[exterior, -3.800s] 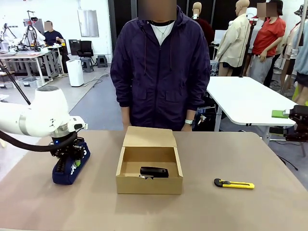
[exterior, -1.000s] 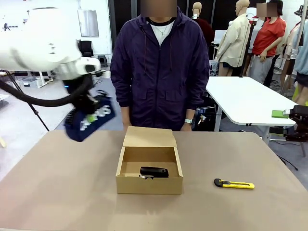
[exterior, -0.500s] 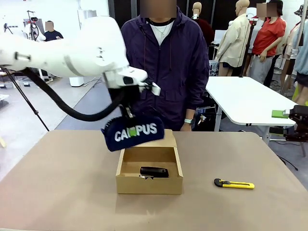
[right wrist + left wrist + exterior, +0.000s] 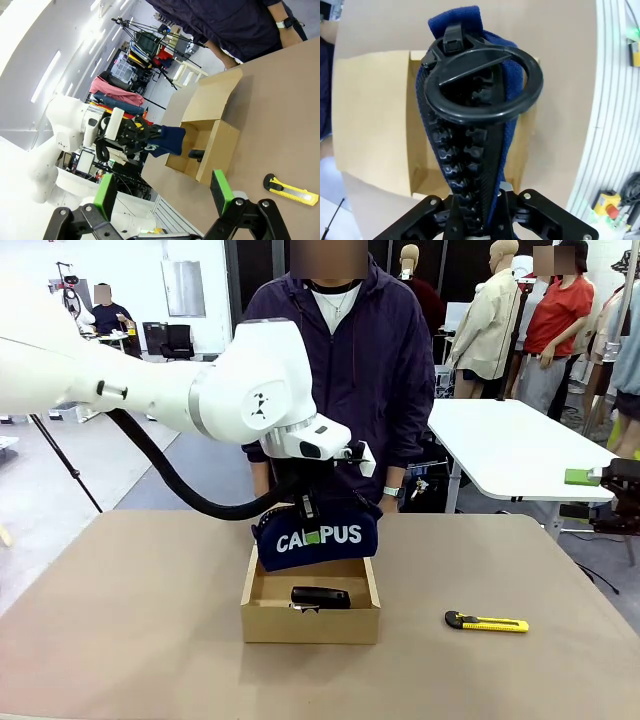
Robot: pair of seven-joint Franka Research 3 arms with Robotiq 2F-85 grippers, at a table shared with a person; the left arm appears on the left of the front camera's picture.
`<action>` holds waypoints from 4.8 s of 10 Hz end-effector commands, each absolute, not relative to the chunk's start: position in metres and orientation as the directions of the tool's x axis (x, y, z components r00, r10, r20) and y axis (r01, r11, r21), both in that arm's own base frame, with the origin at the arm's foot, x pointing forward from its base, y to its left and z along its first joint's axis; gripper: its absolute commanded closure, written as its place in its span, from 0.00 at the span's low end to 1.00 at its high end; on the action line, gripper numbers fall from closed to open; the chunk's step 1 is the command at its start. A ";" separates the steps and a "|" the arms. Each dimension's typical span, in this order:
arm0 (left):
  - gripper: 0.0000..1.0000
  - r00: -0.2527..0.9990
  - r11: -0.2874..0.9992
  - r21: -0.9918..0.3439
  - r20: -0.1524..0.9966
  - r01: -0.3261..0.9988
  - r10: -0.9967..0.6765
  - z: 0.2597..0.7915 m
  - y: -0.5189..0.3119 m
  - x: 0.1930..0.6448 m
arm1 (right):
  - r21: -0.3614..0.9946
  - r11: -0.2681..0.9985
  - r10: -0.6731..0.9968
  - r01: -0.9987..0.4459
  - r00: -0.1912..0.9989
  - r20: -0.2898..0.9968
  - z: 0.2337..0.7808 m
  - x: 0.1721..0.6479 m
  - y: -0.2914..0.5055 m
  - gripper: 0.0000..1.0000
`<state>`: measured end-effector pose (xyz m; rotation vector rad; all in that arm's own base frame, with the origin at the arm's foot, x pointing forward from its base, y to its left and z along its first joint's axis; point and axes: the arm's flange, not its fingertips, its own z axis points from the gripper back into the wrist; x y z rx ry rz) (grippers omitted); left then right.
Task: Pack the items into the box.
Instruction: Pick up the item indicated by the person and place it inside the Mailer Box.
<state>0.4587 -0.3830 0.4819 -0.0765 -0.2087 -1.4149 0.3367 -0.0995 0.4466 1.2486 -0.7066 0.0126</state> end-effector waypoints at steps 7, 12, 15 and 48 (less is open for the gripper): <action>1.00 0.080 0.080 0.012 0.029 0.997 -0.996 0.367 -0.389 0.481 | 0.871 0.322 -0.387 -0.372 0.787 0.479 0.452 0.339 -0.098 0.00; 0.70 0.092 0.089 -0.065 0.042 0.994 -0.995 0.344 -0.397 0.477 | 0.871 0.322 -0.387 -0.372 0.787 0.479 0.452 0.339 -0.098 0.00; 0.00 0.100 0.097 -0.065 0.047 0.993 -0.994 0.350 -0.393 0.478 | 0.871 0.322 -0.387 -0.372 0.787 0.479 0.452 0.339 -0.098 0.00; 0.00 0.784 0.534 -0.815 0.477 0.226 0.397 0.501 0.109 0.376 | 0.871 0.322 -0.387 -0.372 0.787 0.479 0.452 0.339 -0.098 0.00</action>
